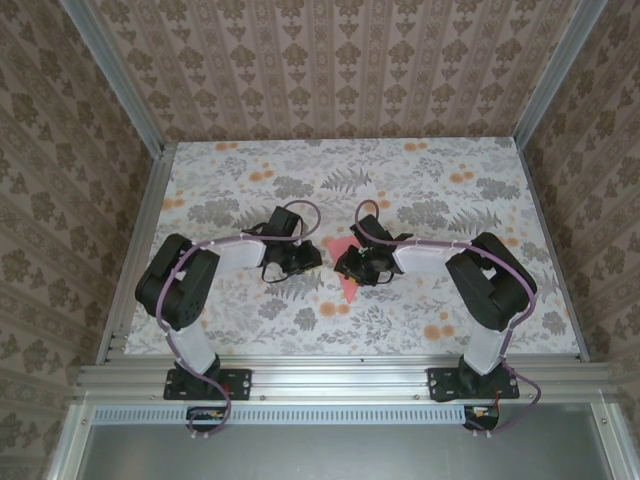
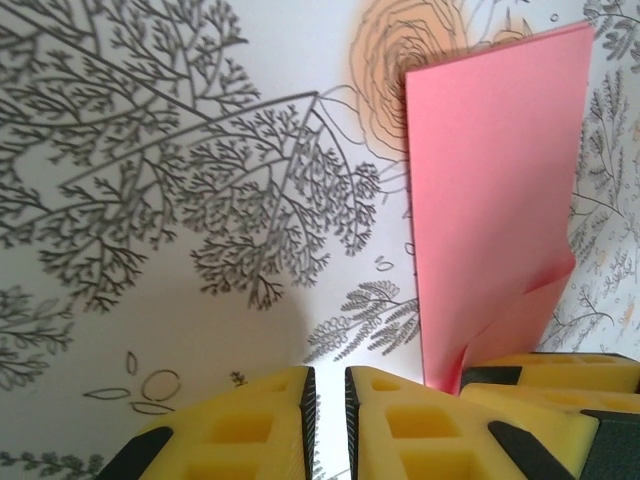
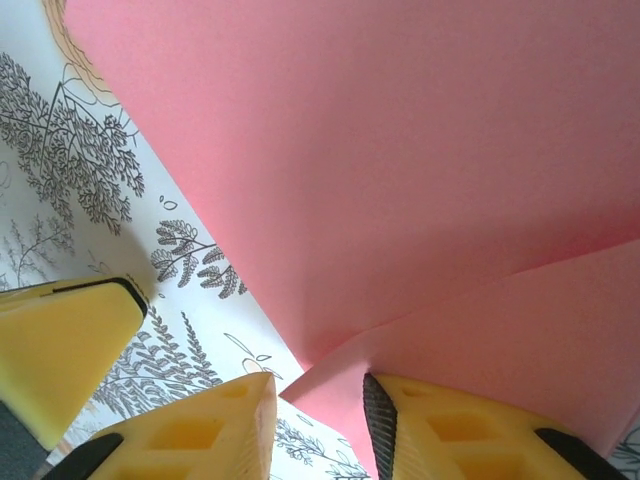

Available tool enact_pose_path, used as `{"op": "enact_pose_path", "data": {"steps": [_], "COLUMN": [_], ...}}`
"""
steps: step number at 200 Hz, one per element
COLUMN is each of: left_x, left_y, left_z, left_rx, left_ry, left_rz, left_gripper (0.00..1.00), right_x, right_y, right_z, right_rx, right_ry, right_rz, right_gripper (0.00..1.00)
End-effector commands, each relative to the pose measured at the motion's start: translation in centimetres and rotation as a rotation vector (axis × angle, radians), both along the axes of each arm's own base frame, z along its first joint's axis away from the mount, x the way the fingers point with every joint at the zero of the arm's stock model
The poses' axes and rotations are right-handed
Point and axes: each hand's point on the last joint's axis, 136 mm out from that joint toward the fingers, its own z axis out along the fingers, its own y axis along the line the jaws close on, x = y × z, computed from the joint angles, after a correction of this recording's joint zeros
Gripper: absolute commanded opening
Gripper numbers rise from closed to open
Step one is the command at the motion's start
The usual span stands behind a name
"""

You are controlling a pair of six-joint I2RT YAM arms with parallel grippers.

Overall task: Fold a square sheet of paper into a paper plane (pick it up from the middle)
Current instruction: Third fold the triangle at the center of the table.

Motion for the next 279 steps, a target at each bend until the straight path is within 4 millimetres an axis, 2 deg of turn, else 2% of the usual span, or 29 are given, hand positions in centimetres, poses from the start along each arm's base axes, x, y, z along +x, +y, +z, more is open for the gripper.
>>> {"op": "enact_pose_path", "data": {"steps": [1, 37, 103, 126, 174, 226, 279], "left_x": [-0.6, -0.8, -1.2, -1.4, -1.9, -2.0, -2.1], "left_y": [-0.3, -0.4, -1.8, -3.0, -5.3, -5.4, -5.9], "left_z": [1.0, 1.1, 1.4, 2.0, 1.9, 0.6, 0.7], "left_rx": [-0.021, -0.031, -0.054, -0.066, -0.082, -0.062, -0.090], "left_ry": [-0.009, -0.005, -0.001, -0.012, -0.015, 0.021, 0.033], "left_rz": [-0.008, -0.005, -0.042, -0.077, -0.130, -0.124, -0.131], "left_gripper": [0.18, 0.18, 0.18, 0.18, 0.16, 0.12, 0.08], "right_x": [-1.6, -1.6, -1.7, -1.8, -2.0, -2.1, -2.0], "right_y": [-2.9, -2.8, -3.5, -3.5, -3.8, -3.7, -3.6], "right_z": [-3.4, -3.4, -3.1, -3.1, -3.5, -3.7, -3.9], "right_rx": [-0.106, -0.078, -0.103, -0.105, -0.108, -0.096, -0.078], "right_ry": [0.079, 0.069, 0.055, 0.062, 0.074, 0.081, 0.088], "right_rz": [-0.042, -0.041, -0.041, -0.035, -0.040, -0.052, -0.059], "right_gripper": [0.39, 0.37, 0.13, 0.00, 0.00, 0.00, 0.00]}}
